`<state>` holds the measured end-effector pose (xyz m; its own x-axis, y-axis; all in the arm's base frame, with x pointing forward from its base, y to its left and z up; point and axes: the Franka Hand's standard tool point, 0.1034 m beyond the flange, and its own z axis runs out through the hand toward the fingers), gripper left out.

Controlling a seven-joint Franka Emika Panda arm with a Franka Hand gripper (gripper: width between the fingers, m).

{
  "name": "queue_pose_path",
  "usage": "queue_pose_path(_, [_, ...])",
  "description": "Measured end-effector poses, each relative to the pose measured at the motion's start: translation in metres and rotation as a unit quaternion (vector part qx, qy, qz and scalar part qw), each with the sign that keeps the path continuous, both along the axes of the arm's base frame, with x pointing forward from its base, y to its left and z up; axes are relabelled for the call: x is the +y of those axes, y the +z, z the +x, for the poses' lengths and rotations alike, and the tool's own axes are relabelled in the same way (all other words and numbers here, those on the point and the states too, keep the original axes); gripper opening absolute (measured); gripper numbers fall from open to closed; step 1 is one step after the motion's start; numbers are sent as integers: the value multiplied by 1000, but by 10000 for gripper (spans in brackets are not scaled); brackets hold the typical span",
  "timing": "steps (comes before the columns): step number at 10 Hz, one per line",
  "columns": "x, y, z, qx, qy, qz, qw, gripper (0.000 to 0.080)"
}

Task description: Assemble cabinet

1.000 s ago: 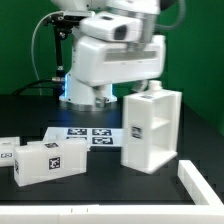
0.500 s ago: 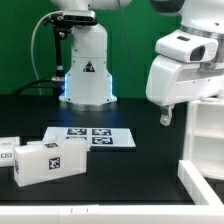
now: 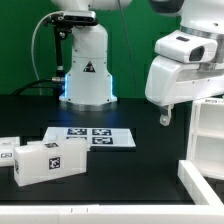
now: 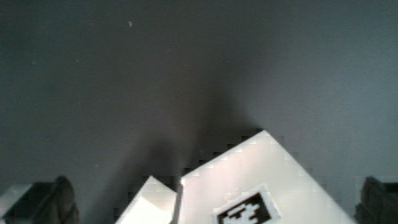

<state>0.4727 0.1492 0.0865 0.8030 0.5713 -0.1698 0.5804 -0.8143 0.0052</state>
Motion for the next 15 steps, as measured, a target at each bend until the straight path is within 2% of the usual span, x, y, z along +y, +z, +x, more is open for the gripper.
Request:
queue_pose_path(3, [0,0,0,0,0,0,1000,796])
queue_pose_path(5, [14,0,3,-19,-4,9,1000,796])
queue_pose_path(15, [14,0,3,-19,-4,9,1000,796])
